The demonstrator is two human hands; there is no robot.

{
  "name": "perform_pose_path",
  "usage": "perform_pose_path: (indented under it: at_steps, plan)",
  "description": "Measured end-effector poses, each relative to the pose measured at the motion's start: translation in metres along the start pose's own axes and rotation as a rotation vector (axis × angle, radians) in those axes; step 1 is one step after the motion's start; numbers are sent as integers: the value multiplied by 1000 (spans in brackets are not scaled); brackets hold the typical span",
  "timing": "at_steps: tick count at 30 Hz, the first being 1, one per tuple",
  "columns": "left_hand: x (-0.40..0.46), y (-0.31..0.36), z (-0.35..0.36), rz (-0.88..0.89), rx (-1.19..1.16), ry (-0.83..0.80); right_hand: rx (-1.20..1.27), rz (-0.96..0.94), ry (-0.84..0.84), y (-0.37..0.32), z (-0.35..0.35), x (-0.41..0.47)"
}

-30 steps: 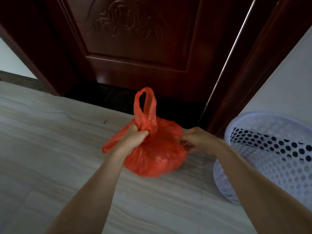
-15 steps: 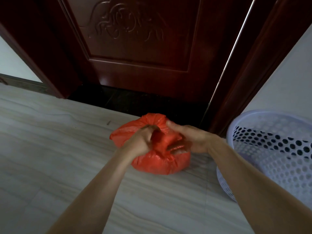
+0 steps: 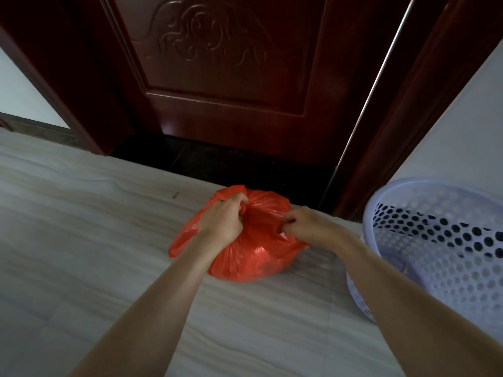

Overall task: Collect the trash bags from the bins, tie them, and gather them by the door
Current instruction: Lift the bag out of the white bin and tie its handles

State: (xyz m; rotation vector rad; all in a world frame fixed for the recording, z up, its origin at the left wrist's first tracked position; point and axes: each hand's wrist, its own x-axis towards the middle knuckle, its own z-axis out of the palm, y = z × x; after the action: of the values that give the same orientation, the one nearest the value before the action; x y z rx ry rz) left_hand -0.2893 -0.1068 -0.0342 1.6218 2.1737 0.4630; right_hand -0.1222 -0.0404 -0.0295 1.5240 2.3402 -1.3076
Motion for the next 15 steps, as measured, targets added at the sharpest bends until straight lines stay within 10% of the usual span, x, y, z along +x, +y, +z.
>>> perform_pose_path:
  at_steps: [15]
  plan:
    - [16, 12, -12, 14, 327, 6, 183, -47, 73, -7, -1, -3]
